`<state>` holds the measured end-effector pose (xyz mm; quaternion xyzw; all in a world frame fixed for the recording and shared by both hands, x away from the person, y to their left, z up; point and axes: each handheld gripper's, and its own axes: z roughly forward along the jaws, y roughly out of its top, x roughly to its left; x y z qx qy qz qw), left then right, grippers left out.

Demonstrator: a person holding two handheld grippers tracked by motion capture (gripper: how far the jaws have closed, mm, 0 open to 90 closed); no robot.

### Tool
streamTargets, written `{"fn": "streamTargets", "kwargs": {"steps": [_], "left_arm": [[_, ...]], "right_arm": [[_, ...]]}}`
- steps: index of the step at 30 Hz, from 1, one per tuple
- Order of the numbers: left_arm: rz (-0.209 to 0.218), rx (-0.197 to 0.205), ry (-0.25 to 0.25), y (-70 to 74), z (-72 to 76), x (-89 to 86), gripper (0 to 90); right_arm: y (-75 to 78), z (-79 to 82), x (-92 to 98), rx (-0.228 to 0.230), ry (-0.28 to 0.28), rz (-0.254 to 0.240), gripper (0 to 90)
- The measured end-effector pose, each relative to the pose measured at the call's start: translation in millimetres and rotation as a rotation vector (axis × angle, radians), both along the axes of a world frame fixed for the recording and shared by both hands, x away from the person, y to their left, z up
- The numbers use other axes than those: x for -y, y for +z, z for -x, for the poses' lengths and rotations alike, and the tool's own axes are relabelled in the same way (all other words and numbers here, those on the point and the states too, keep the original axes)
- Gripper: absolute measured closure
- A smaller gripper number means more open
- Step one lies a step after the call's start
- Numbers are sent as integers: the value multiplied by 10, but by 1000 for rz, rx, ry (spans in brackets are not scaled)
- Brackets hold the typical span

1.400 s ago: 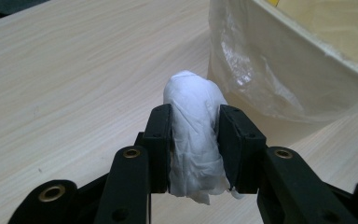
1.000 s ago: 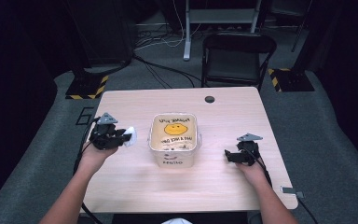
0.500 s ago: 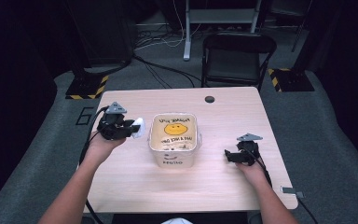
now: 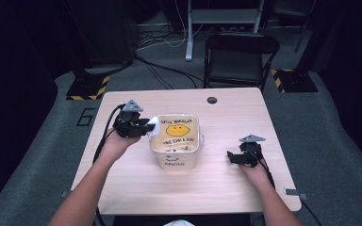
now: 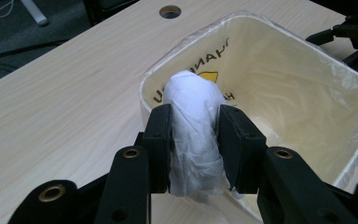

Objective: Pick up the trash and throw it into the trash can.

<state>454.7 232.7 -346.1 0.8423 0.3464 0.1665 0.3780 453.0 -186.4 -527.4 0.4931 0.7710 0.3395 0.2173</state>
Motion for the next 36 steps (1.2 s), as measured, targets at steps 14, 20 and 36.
{"fn": "streamTargets", "kwargs": {"steps": [14, 20, 36], "left_arm": [[-6, 8, -57, -52, -36, 340, 654], [-6, -6, -65, -117, -67, 438, 652], [-27, -39, -79, -254, -127, 557, 585]], "right_arm": [[0, -3, -3, -1, 1, -1, 131], [0, -6, -18, 0, -12, -11, 130], [0, -9, -15, -2, -5, -10, 130]]}}
